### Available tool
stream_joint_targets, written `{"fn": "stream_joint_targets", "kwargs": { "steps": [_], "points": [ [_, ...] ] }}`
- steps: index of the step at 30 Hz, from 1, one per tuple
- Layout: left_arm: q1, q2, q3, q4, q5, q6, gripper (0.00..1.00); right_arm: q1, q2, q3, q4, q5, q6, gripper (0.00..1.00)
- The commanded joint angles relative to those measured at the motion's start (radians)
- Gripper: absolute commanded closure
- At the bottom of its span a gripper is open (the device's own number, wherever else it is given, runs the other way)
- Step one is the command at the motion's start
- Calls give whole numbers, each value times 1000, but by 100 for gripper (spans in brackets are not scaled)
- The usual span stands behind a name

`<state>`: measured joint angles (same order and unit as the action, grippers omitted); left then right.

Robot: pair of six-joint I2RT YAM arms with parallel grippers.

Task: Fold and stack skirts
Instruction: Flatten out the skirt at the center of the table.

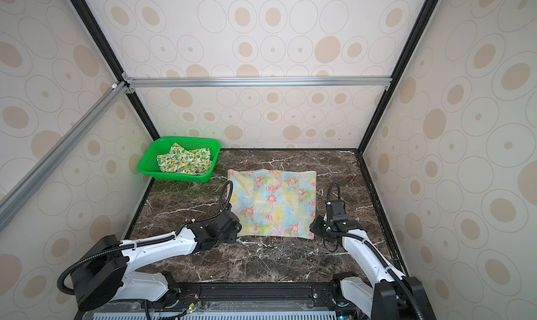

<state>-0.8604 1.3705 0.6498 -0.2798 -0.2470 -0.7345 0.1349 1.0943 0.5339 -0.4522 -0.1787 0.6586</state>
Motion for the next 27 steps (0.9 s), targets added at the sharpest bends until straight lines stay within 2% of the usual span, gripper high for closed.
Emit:
{"fn": "stream_joint_targets", "kwargs": {
  "steps": [1, 4, 8, 14, 15, 18, 25, 27],
  "points": [
    [-6, 57, 57, 10, -19, 34, 59, 5, 66, 29, 13, 15, -10, 61],
    [-6, 98, 74, 14, -26, 43, 59, 5, 117, 43, 38, 17, -17, 62],
    [-6, 114, 83, 11, -52, 54, 67, 5, 155, 65, 53, 35, -27, 64],
    [-4, 143, 110, -8, -78, 80, 98, 5, 199, 88, 65, 63, -44, 69],
    [-5, 148, 113, -10, -83, 81, 100, 5, 208, 92, 71, 64, -47, 69],
    [-3, 155, 118, -9, -90, 83, 100, 6, 237, 98, 84, 62, -48, 74],
    [-3, 153, 129, -6, -78, 77, 100, 8, 268, 101, 93, 41, -46, 75],
    [-3, 150, 134, -9, -78, 72, 100, 9, 269, 100, 100, 38, -46, 80]
  ]
}}
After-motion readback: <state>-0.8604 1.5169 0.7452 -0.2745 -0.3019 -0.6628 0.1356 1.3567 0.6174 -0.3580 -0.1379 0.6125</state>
